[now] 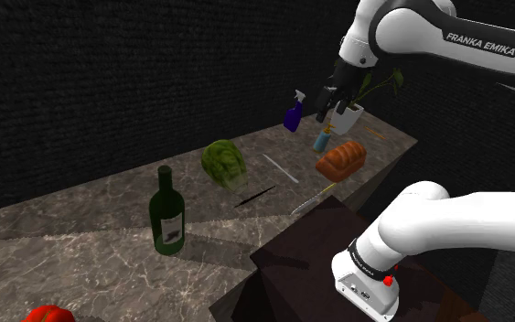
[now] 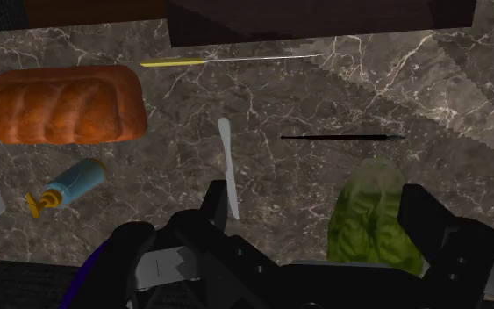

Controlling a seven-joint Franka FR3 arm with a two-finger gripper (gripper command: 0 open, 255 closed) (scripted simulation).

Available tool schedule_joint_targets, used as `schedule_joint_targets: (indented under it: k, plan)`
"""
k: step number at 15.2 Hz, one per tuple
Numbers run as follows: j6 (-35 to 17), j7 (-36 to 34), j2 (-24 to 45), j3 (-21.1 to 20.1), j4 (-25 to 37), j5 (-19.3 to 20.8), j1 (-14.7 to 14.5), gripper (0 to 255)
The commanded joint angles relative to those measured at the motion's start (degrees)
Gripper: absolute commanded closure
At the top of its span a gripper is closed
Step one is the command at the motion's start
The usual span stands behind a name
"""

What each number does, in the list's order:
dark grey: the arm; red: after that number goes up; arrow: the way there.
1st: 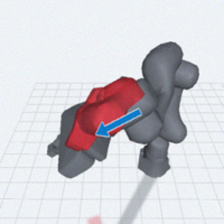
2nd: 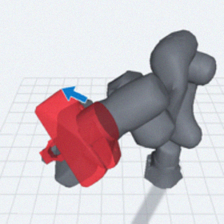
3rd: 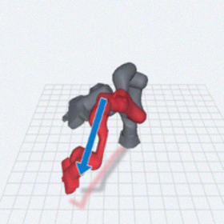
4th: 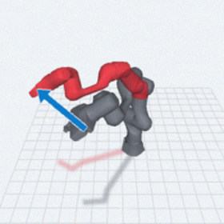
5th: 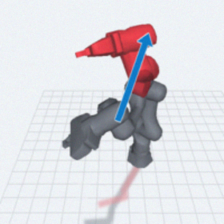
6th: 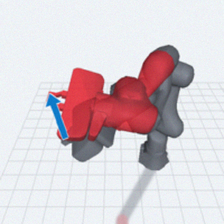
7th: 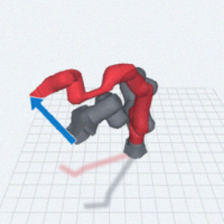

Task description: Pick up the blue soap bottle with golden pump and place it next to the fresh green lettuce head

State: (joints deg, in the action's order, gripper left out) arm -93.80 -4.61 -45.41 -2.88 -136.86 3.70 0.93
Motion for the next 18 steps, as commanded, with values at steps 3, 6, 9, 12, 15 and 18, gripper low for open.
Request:
schedule_joint_targets:
  k: [3, 6, 9, 12, 15, 18]
  plan:
    - [-2.38, 2.43, 0.99, 2.38, -1.05, 1.43, 0.87, 0]
    - [-6.08, 6.03, 3.10, 5.96, -2.08, 3.43, 2.16, 0]
    - [-9.87, 9.58, 5.95, 9.55, -2.42, 5.17, 3.36, 0]
    - [-13.68, 13.13, 9.49, 13.14, -2.08, 6.55, 4.37, 0]
    - [-17.43, 16.75, 13.67, 16.71, -1.04, 7.39, 5.15, 0]
    - [-21.03, 20.54, 18.42, 20.23, 0.68, 7.54, 5.66, 0]
